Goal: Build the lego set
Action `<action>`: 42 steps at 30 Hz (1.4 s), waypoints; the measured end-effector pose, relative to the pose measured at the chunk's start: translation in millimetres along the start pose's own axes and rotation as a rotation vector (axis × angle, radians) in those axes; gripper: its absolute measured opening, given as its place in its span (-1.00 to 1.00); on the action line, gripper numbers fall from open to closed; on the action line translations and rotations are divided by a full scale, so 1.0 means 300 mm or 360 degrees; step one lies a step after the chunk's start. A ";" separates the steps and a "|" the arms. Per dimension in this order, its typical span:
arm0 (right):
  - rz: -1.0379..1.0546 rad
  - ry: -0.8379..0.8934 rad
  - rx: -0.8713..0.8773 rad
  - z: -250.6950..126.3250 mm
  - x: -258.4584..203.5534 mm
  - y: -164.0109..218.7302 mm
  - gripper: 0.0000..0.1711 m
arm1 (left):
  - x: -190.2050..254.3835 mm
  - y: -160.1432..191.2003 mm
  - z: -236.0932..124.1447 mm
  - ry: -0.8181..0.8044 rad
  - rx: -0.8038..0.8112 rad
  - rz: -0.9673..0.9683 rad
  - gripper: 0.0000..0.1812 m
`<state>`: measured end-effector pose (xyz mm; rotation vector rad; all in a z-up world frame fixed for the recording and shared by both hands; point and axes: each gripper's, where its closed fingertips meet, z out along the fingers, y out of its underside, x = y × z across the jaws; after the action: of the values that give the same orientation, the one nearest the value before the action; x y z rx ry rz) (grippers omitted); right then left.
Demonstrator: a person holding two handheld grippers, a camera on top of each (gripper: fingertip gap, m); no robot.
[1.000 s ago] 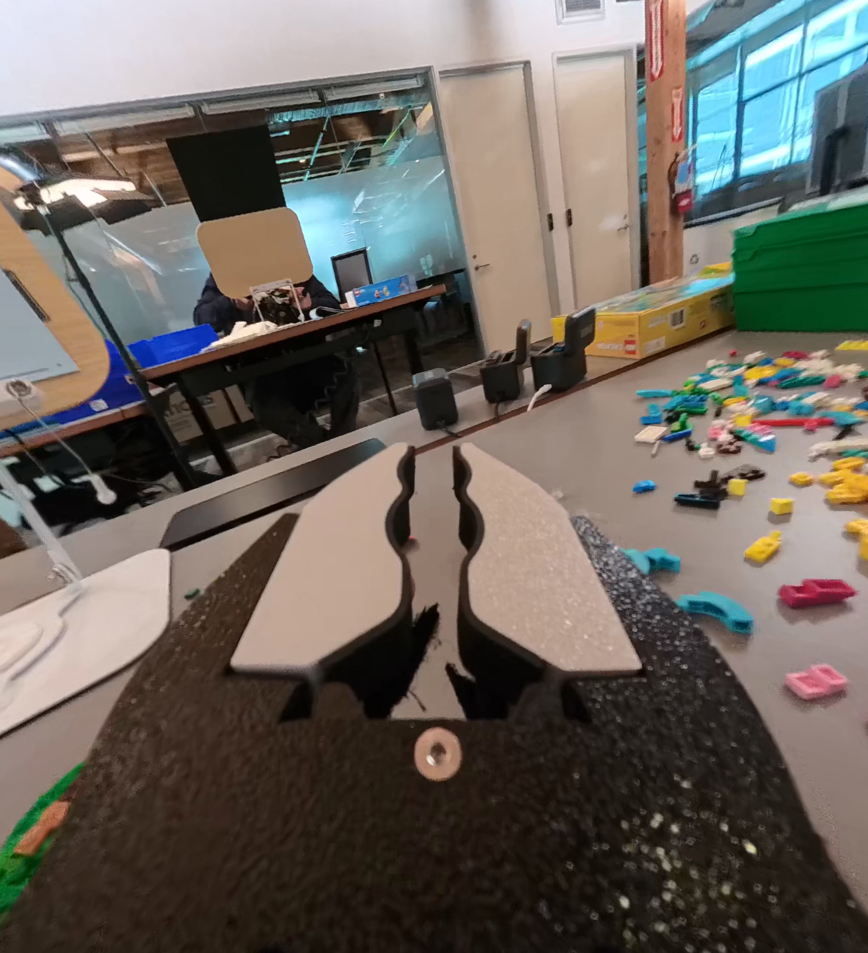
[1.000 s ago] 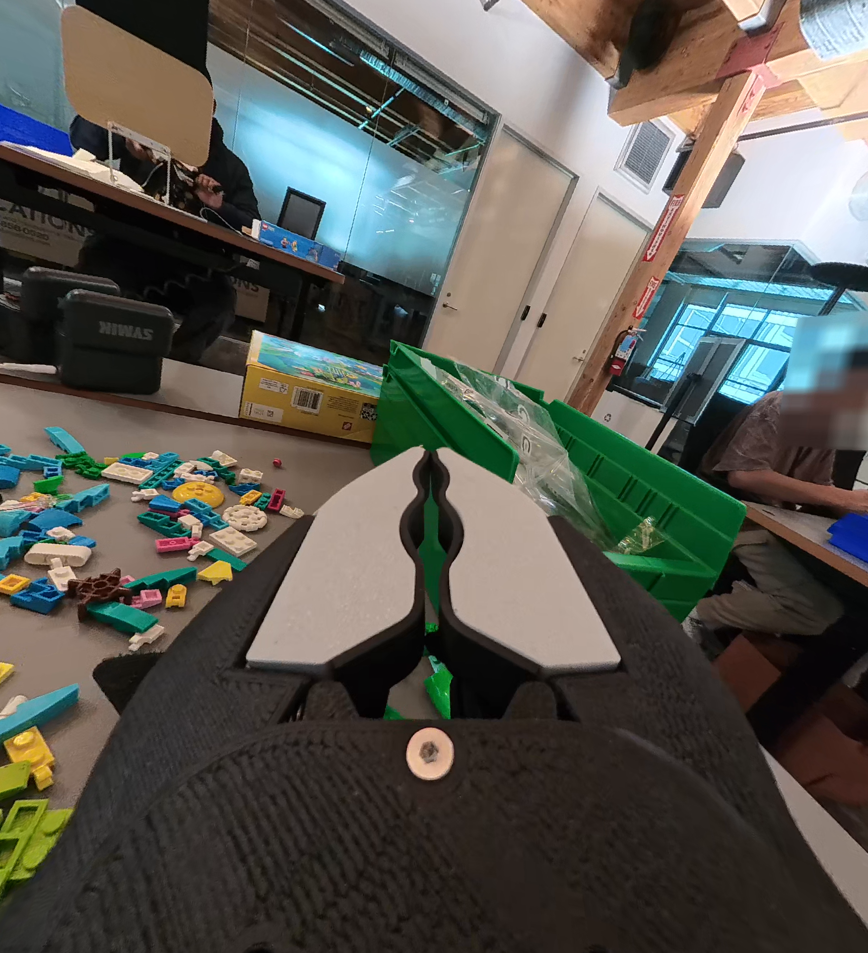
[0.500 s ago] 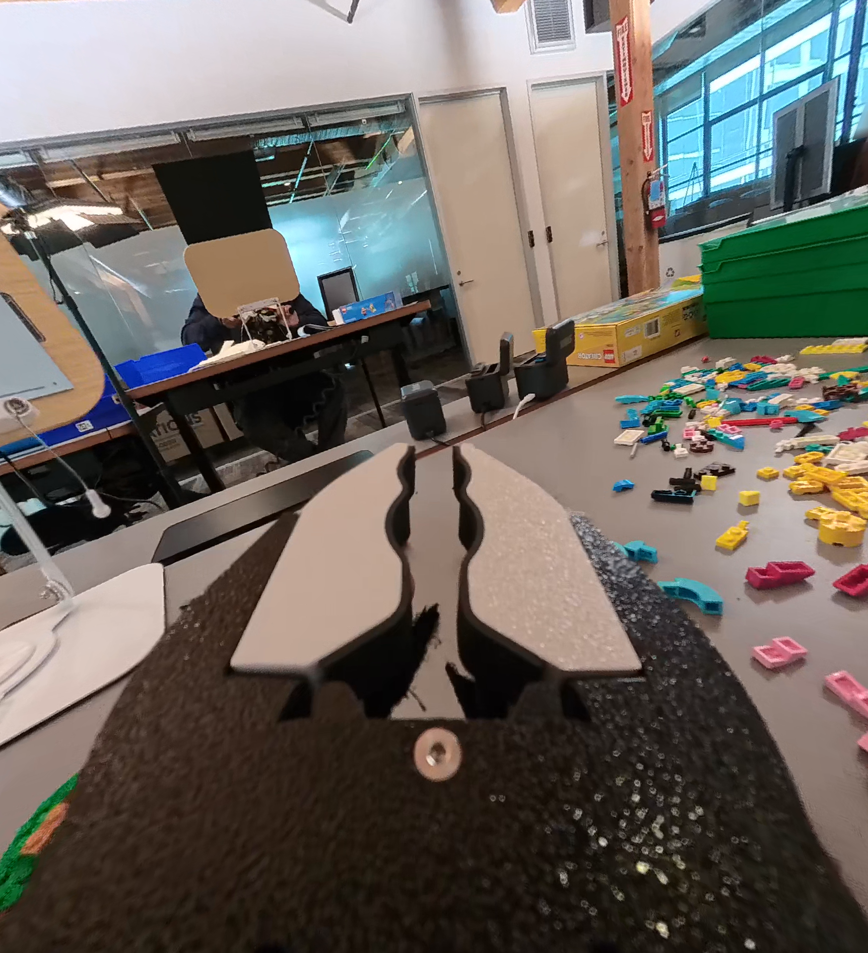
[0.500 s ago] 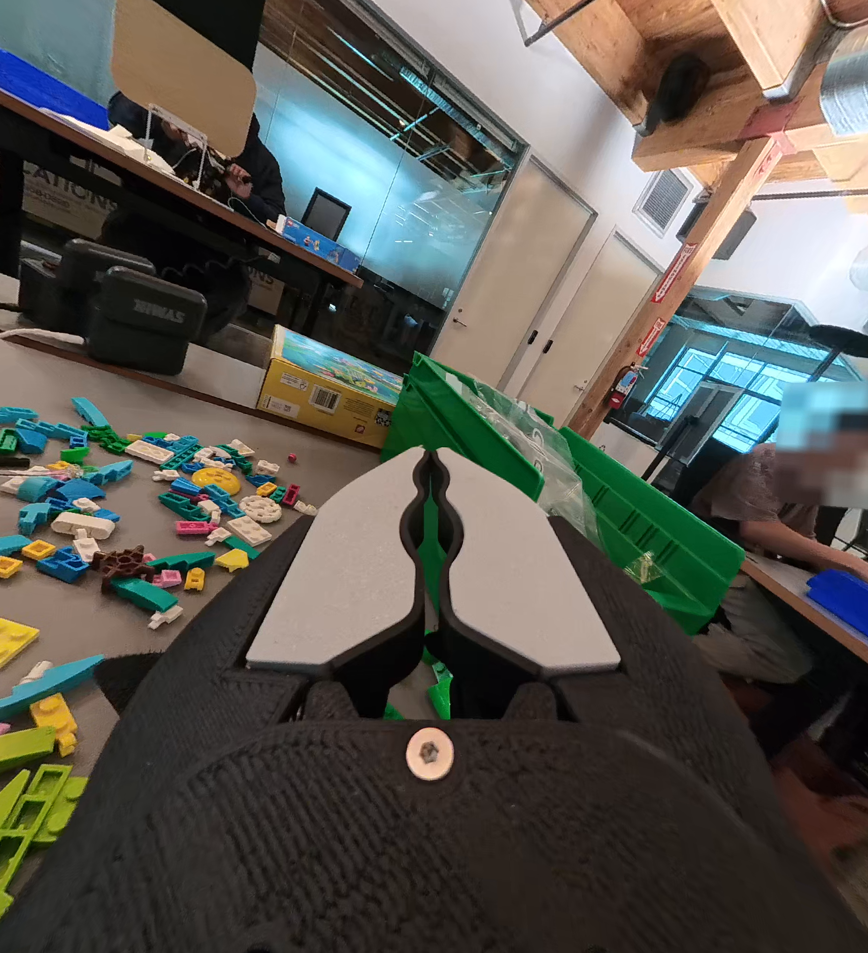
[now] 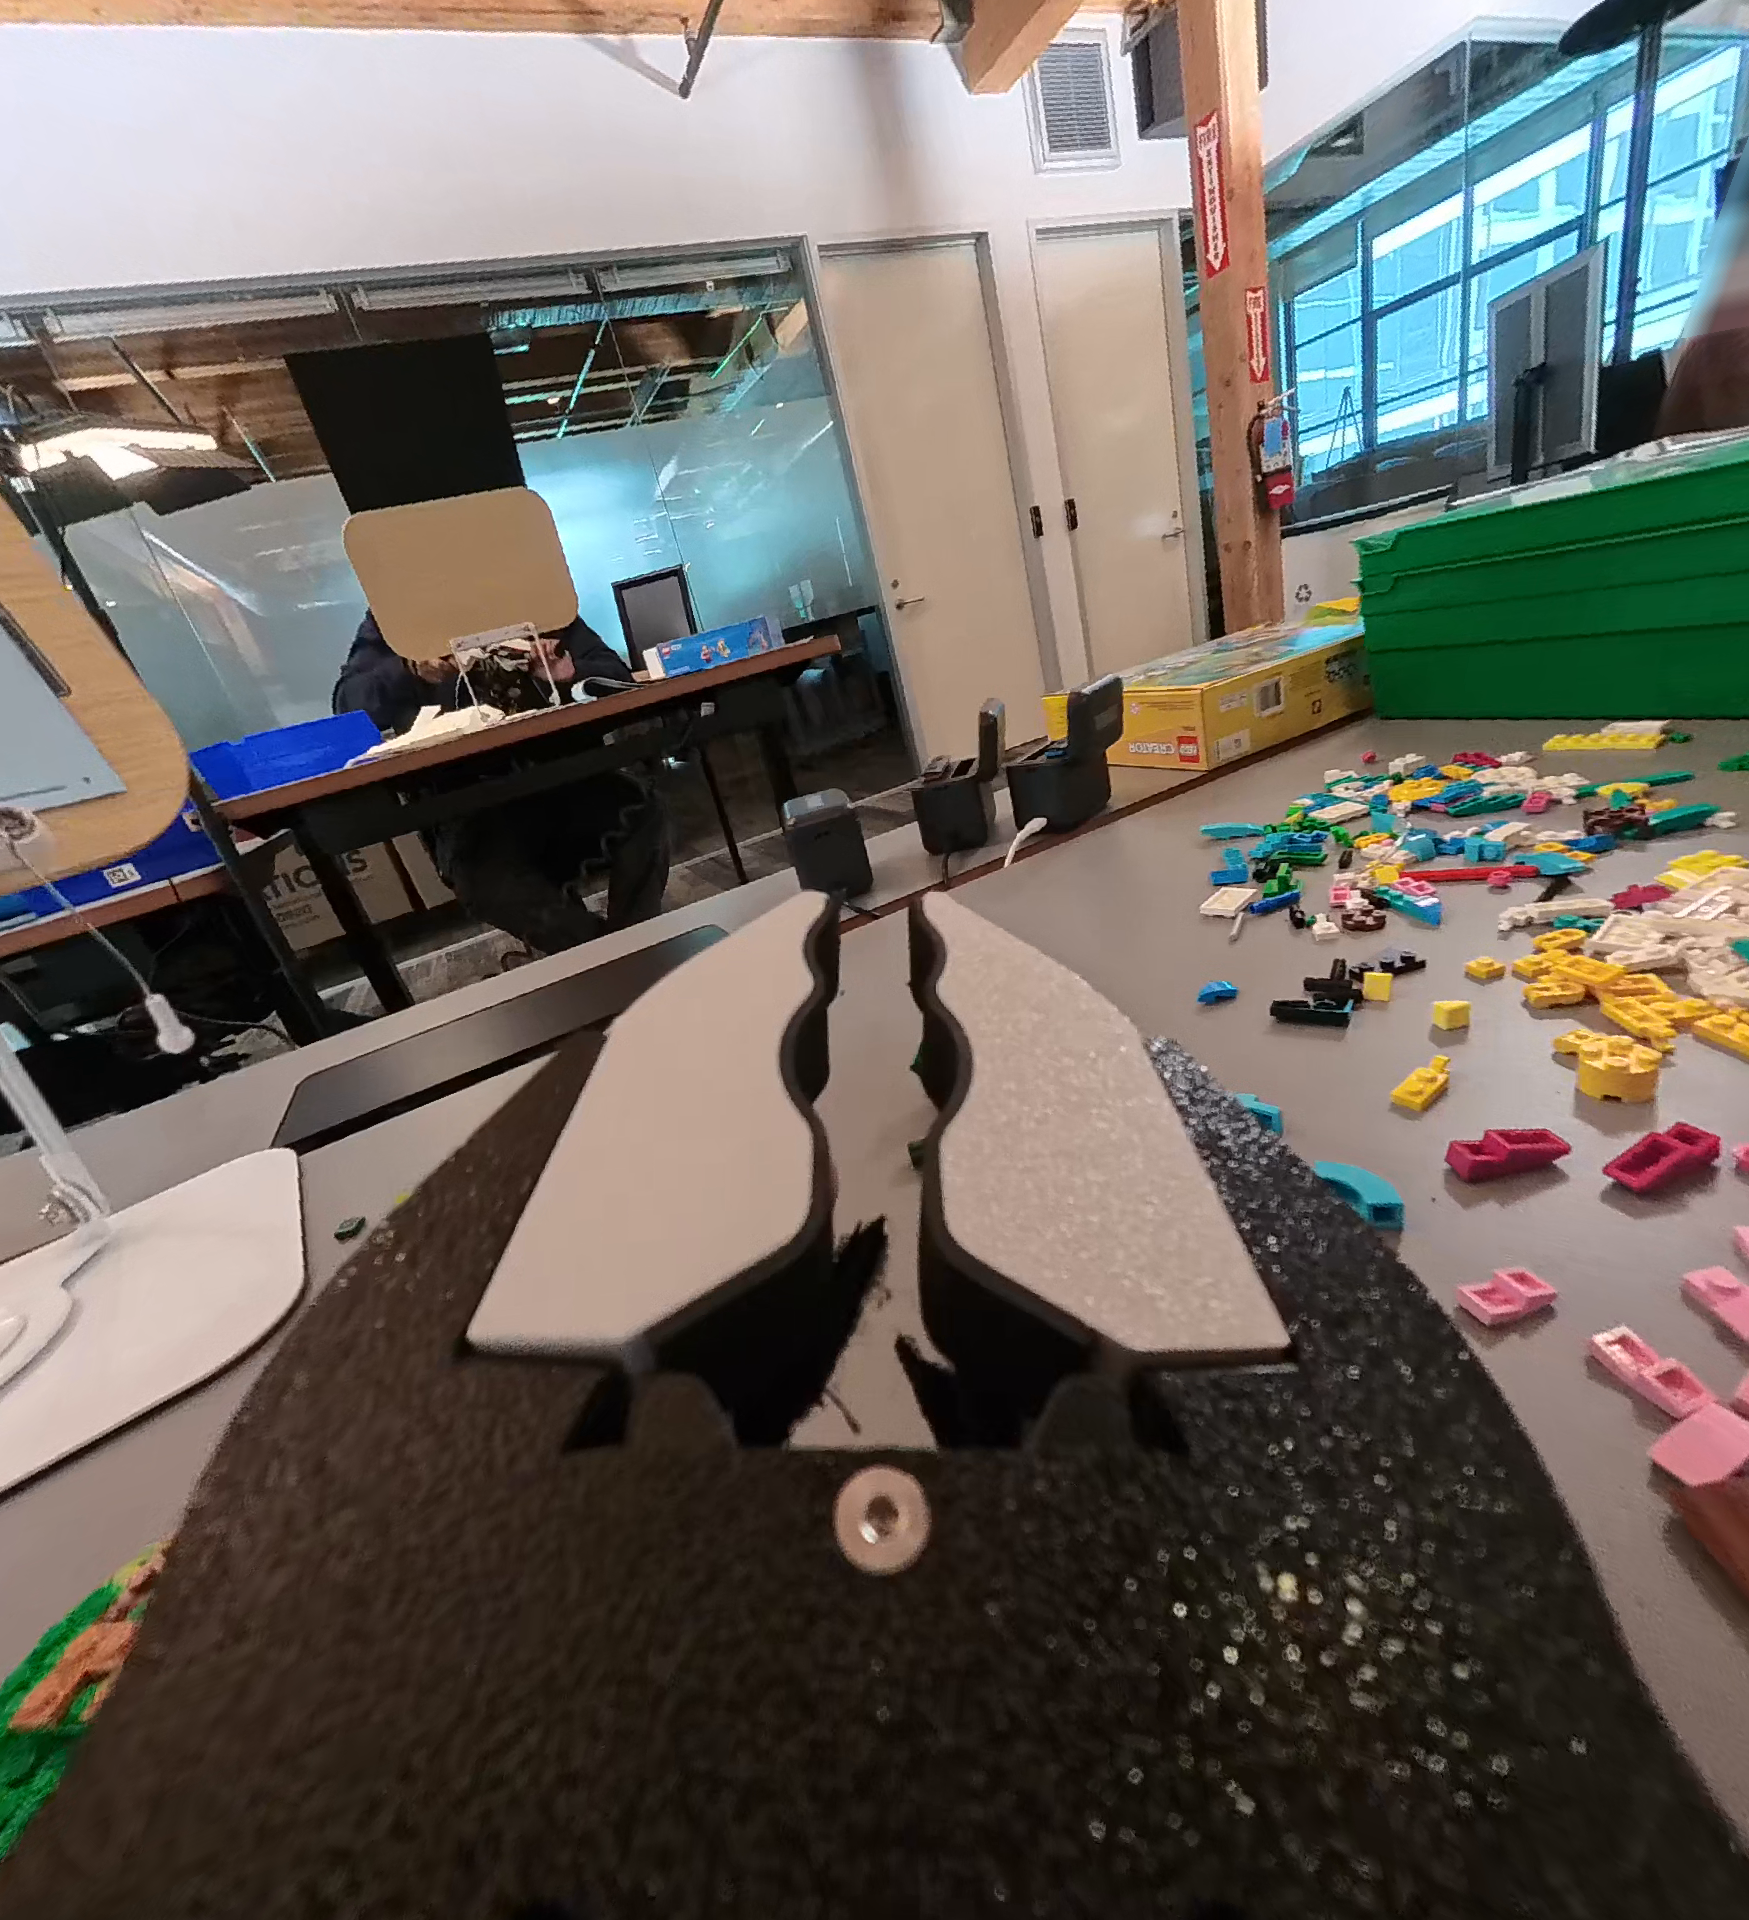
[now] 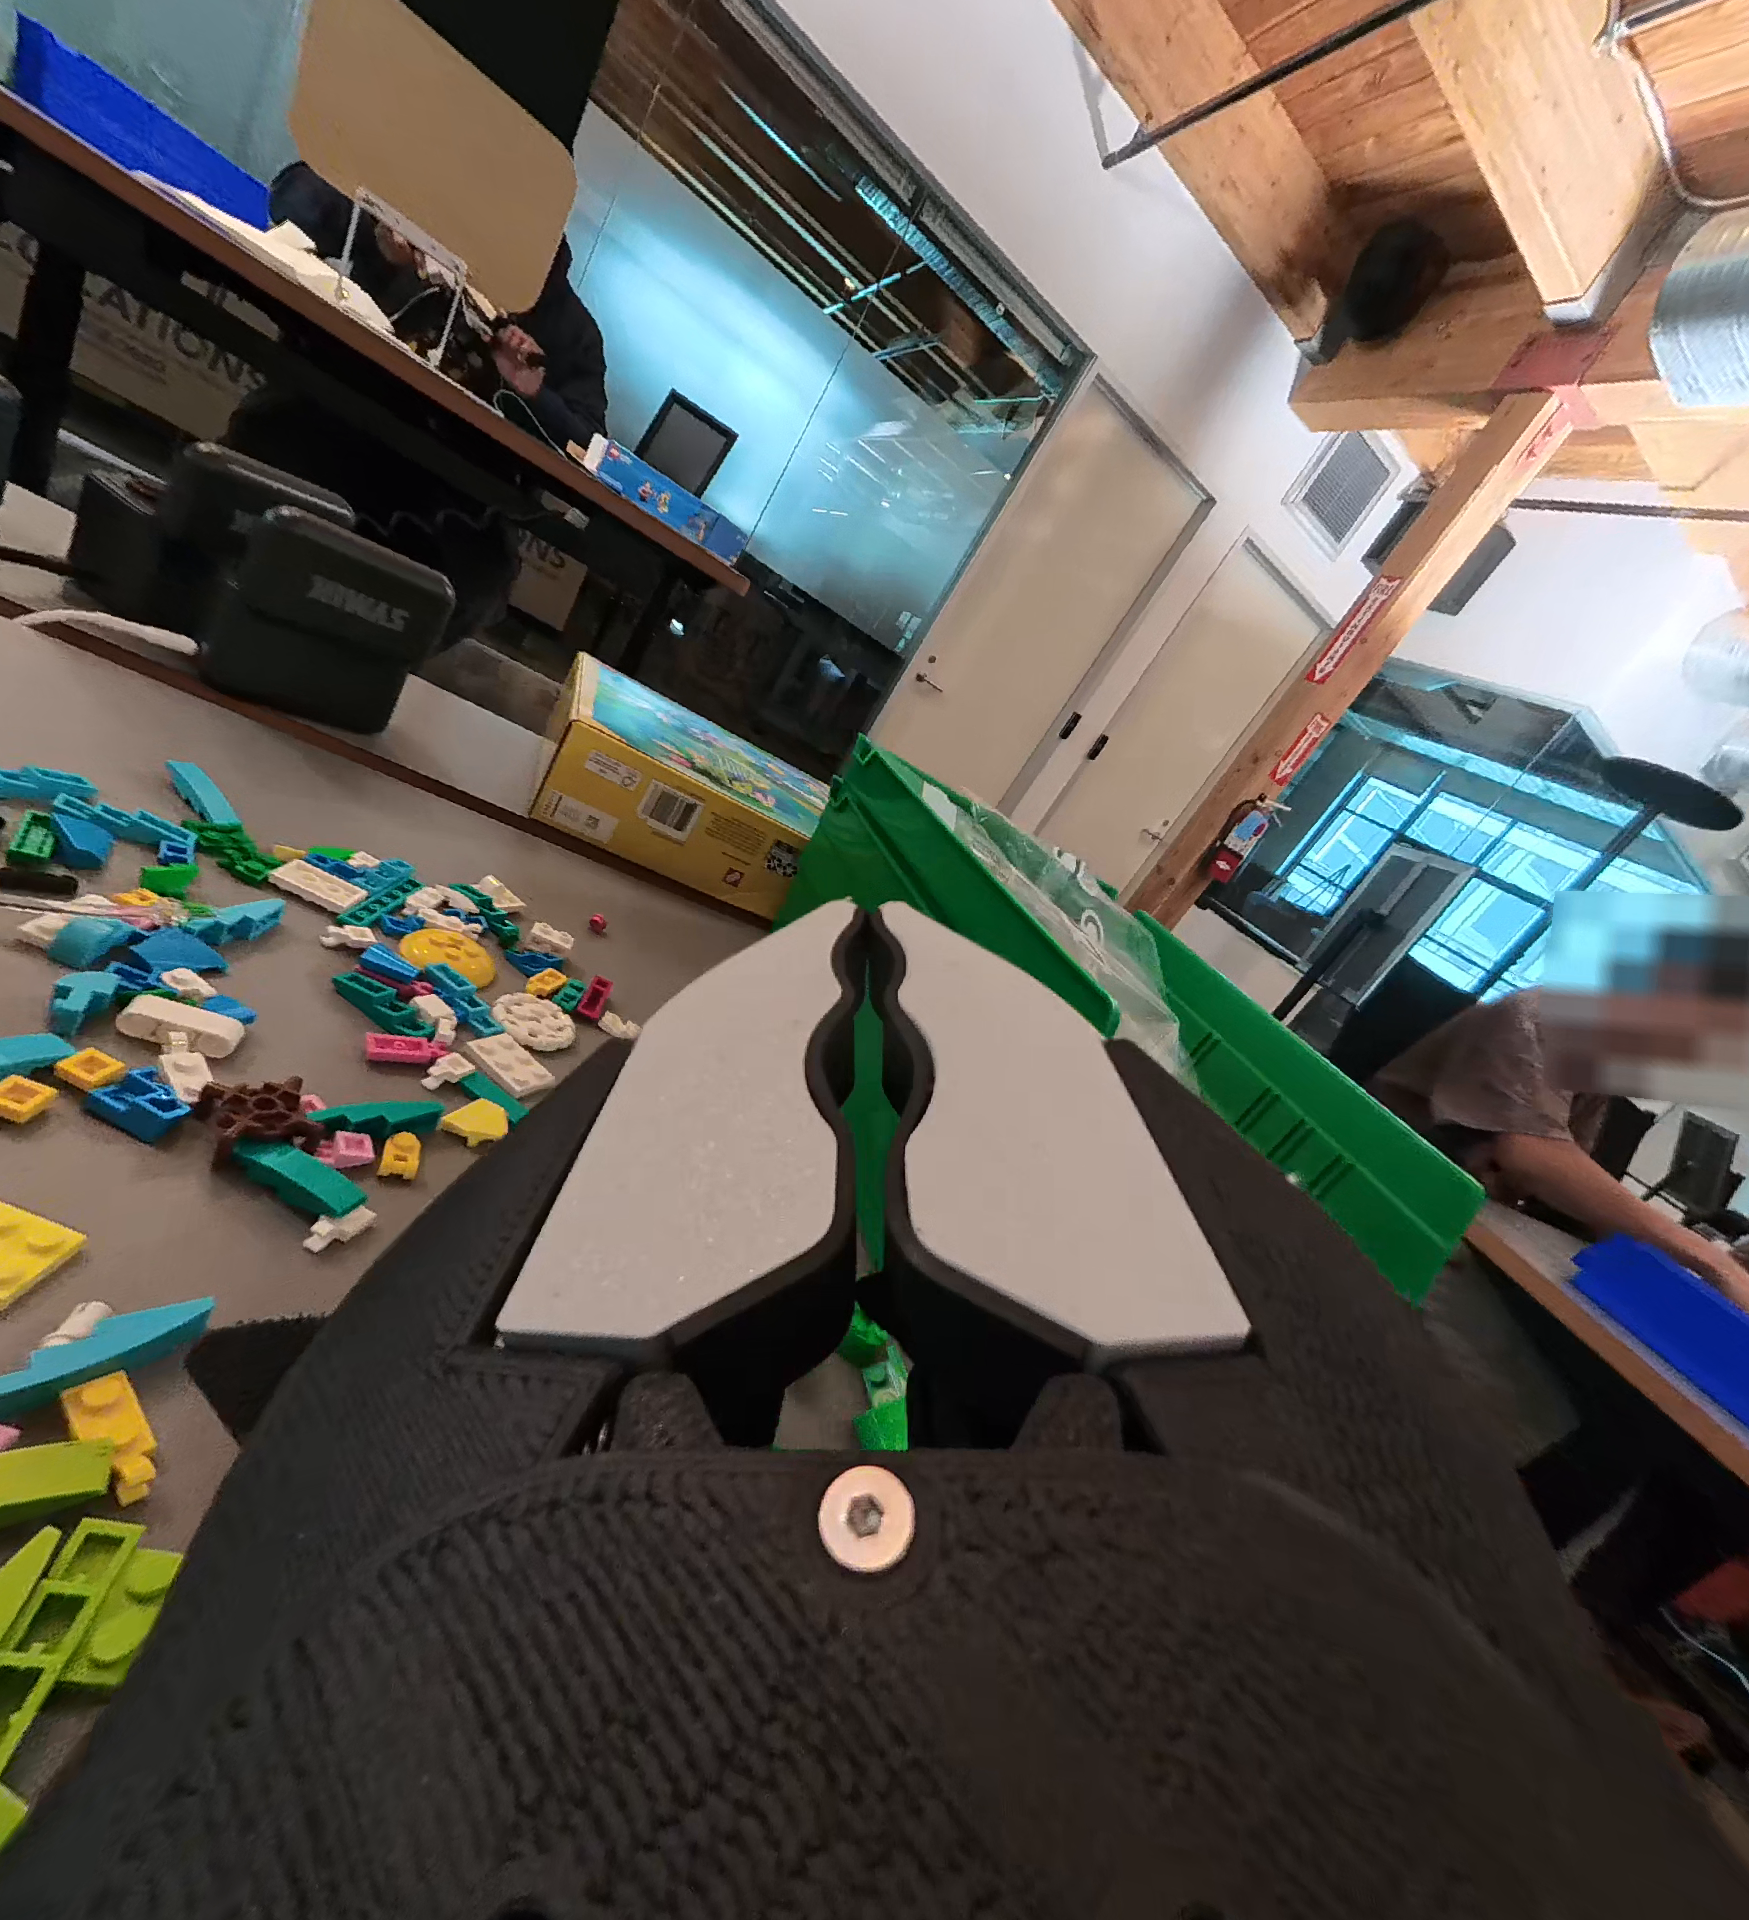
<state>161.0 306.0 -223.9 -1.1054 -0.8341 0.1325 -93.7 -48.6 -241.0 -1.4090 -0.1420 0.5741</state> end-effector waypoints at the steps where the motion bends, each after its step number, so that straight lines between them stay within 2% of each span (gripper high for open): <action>1: 0.0019 -0.0013 0.0010 0.000 -0.006 -0.005 -1.00 | -0.003 0.001 -0.002 -0.0001 -0.0003 -0.0009 -0.87; 13: -0.0083 -0.0054 0.0150 -0.025 -0.056 -0.074 -1.00 | -0.011 -0.004 -0.015 -0.0009 0.0017 0.0005 -0.89; 42: -0.0173 -0.0118 0.0139 -0.020 -0.116 -0.061 -1.00 | -0.024 -0.008 -0.022 0.0004 0.0035 -0.0071 -0.89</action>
<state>135.1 275.9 -228.3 -0.9760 -0.9443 0.1183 -96.3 -57.9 -238.1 -1.3821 -0.1644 0.5359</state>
